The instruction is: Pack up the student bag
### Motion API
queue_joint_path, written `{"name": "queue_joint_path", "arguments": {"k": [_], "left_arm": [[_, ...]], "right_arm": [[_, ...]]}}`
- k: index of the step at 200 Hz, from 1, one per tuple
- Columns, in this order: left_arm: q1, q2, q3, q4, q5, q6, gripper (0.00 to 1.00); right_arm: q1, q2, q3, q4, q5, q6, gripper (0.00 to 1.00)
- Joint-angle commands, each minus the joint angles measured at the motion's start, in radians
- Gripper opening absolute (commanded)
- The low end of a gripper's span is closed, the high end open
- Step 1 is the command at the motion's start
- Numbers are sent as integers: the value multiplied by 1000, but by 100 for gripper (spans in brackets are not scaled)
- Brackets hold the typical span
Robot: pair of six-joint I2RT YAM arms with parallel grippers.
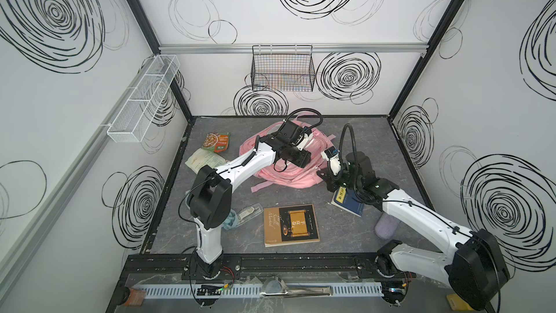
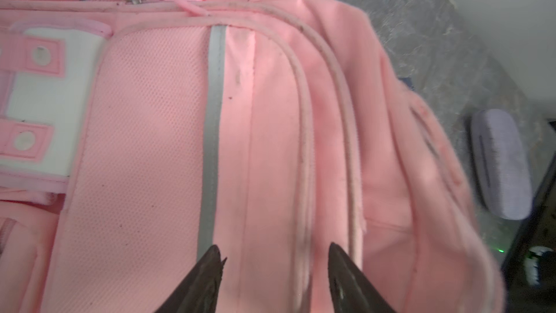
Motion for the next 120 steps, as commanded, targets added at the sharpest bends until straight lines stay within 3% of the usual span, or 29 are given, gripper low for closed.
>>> {"name": "queue_joint_path", "arguments": {"k": [1,10,36,53,86,120], "left_arm": [[-9,35,42,-18,-93,39,56],[-6,46,49,-16,-97,38,50],[13,68,59,-10,-111,10,16],[42,62,54,24,-79,-34,0],[109,15,33,160,9,-172,0],[124,-2,75,266,31,-306,0]], "right_arm": [[-2,-28,49,49,-22,-16,0],[-2,-29,49,49,-19,-15,0],[-4,-32,54,40,-6,-21,0],[-6,-33,59,34,-1,-24,0],[9,-29,53,44,-36,-9,0],[107,6,18,111,-9,50,0]]}}
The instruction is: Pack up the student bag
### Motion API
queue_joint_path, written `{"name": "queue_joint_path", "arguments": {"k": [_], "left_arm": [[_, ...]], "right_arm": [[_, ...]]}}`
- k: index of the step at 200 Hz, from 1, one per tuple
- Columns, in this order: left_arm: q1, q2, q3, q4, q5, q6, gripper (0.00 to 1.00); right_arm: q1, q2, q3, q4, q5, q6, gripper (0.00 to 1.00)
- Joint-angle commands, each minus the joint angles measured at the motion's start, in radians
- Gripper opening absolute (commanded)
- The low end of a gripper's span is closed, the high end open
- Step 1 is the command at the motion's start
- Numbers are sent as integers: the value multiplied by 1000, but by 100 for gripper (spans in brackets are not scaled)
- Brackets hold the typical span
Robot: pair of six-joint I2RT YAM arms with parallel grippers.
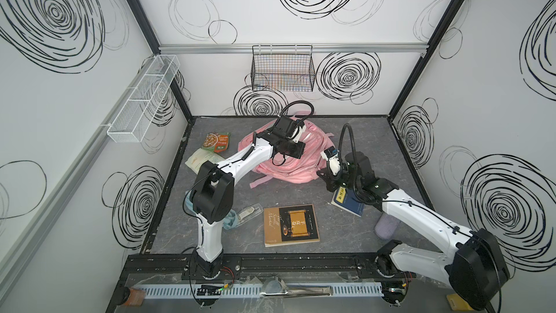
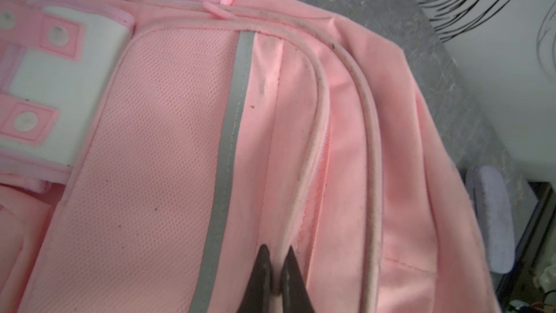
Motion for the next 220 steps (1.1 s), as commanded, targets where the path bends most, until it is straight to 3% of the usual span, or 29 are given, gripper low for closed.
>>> {"name": "queue_joint_path", "arguments": {"k": [1,47,87,150,188,220], "left_arm": [[35,-35,44,200,-28,-140,0],[26,-51,29,373,7,-344,0],[27,-86,-57,548,27,-518,0],[33,-86,-25,613,29,-593,0],[35,-119,-76,681,33,-652,0],[36,-158,-143,757,6,-732,0]], "right_arm": [[78,6,12,105,-44,34,0],[170,90,16,184,-25,69,0],[176,159,30,230,-17,67,0],[221,248,16,370,-57,73,0],[234,308,-4,474,-100,65,0],[254,359,-11,527,-57,30,0]]}}
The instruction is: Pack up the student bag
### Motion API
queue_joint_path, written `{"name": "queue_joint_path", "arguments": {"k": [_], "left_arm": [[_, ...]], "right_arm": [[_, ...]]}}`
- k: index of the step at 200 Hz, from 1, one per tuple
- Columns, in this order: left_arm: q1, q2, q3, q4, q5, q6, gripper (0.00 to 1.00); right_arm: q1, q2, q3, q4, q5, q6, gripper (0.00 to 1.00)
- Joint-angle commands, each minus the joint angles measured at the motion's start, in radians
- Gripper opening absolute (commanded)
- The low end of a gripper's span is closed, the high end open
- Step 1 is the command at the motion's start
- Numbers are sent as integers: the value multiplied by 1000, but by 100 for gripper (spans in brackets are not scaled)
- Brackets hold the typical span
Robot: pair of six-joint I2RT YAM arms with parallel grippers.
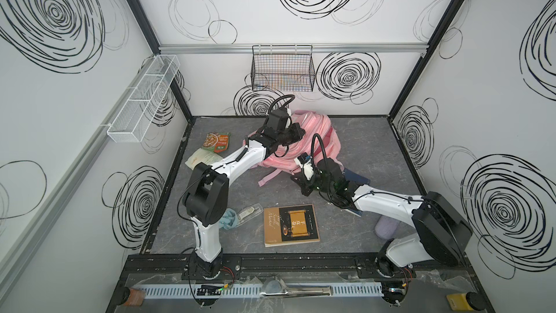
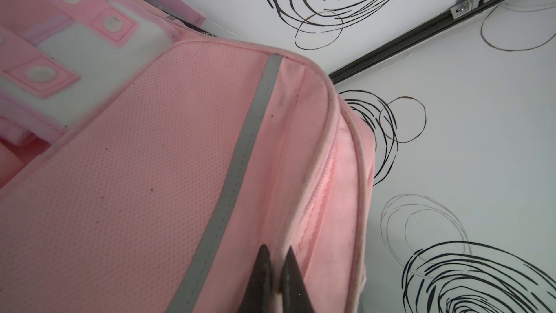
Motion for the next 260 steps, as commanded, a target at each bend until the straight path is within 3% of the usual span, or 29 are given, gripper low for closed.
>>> {"name": "queue_joint_path", "arguments": {"k": [1,43,108,137,197,231,260], "left_arm": [[1,-93,-14,309,-27,-115,0],[11,-56,3,359,-76,-190,0],[-9,-4,65,422,-173,-322,0],[-27,12,108,422,-166,-347,0],[-53,13,132,417,-166,-336,0],[-37,17,127,380,-92,-229,0],[-4,41,129,284,23,-104,0]], "right_arm": [[53,28,-9,101,-68,-44,0],[114,33,-29,159,47,-130,0],[140,121,-39,195,326,-223,0],[140,175,-34,245,268,-276,0],[149,266,14,328,225,-265,0],[150,276,31,292,194,-235,0],[149,162,-54,252,116,-157,39]]}}
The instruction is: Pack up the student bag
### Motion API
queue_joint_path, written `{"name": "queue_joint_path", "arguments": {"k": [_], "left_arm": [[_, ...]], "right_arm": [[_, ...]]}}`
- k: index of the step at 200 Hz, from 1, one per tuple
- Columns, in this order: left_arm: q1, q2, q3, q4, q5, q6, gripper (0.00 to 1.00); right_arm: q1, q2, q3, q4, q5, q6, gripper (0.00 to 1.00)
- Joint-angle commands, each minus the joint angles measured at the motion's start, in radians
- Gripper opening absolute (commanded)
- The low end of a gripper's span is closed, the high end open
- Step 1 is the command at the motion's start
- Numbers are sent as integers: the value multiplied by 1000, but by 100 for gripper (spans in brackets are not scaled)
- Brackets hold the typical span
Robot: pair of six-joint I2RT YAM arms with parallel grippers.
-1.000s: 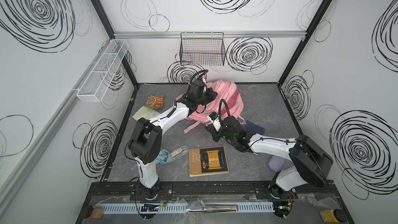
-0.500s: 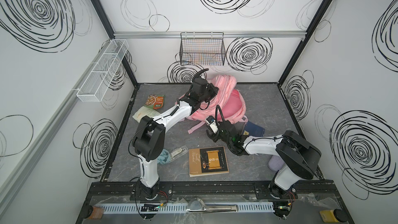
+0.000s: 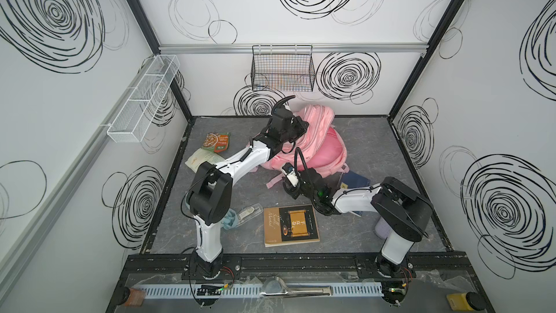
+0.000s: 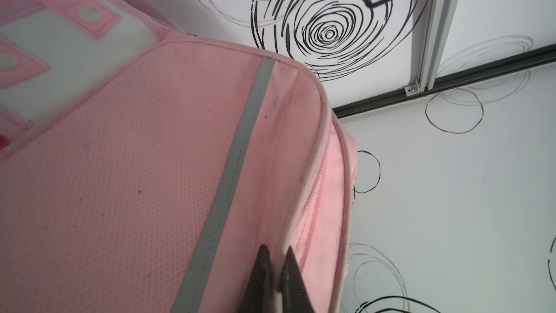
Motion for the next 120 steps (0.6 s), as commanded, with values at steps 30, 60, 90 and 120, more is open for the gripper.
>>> {"name": "queue_joint_path", "arguments": {"k": [30,60,90,120], "left_arm": [[52,26,66,81,203,207,0],[59,34,63,-19,204,352,0],[68,56,134,-202,176,532,0],[82,72,130,-281,139,619,0]], "right_arm": [[35,-228,-121,-149,-201,181,54],[36,-365,-175,-246,-219,300,60],[31,-516,-167,-438,-178,375,59],[-11,-697,-190,-595,-47,506,59]]}}
